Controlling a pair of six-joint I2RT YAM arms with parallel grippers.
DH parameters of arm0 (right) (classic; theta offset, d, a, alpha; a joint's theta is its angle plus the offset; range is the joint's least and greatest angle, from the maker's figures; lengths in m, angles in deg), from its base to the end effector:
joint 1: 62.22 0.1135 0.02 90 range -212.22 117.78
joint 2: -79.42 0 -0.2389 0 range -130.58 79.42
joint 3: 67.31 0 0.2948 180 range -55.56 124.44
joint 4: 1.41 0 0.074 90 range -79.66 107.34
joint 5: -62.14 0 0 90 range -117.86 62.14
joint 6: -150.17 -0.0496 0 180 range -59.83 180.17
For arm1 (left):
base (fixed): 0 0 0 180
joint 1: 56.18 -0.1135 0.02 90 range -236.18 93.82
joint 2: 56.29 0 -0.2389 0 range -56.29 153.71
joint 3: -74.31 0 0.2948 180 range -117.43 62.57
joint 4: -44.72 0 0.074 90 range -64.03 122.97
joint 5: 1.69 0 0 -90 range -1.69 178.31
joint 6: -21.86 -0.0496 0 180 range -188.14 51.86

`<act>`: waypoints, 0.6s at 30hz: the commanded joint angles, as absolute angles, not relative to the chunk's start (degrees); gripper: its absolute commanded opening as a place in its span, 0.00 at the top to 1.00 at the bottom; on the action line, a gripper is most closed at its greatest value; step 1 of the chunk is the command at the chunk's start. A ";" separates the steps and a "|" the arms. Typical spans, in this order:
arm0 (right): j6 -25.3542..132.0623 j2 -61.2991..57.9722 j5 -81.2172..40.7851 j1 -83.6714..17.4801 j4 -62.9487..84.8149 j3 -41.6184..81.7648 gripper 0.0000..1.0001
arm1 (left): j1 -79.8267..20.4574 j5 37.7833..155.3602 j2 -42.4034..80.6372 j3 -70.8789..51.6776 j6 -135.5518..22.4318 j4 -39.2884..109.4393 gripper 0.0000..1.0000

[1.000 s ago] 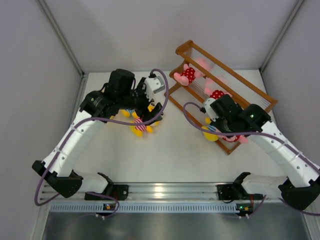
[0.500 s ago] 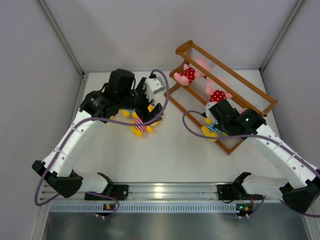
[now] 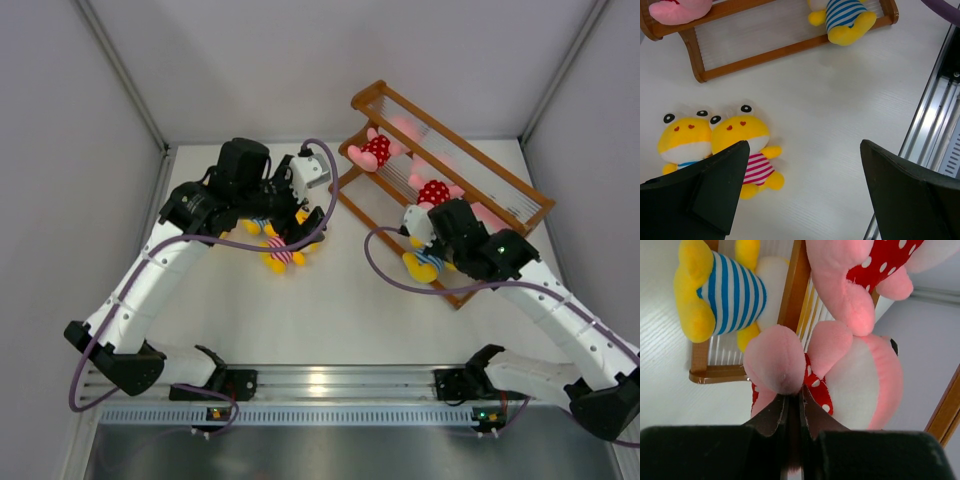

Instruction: Place and organize the stuffed toys onto the shelf

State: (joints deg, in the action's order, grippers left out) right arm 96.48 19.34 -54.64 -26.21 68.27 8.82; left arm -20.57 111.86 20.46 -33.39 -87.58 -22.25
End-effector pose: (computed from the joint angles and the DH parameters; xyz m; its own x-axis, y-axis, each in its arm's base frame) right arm 0.2188 0.1314 0.3068 -0.3420 -0.9021 -0.2630 -0.6345 0.4282 -0.6435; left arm 0.2443 -0.1993 0.4274 -0.1858 0.5083 -0.8409 0.9102 0.4114 0.0476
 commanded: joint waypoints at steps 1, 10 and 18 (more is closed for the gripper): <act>100.77 21.84 -49.40 -27.15 61.41 9.48 0.95 | -20.68 113.10 18.86 -34.73 -88.09 -19.76 0.02; 101.04 22.12 -44.82 -32.33 64.91 10.36 0.94 | -20.68 113.27 18.59 -34.90 -88.00 -19.67 0.02; 101.30 21.59 -46.93 -36.99 64.48 9.74 0.68 | -20.68 113.36 18.42 -34.99 -87.83 -19.68 0.02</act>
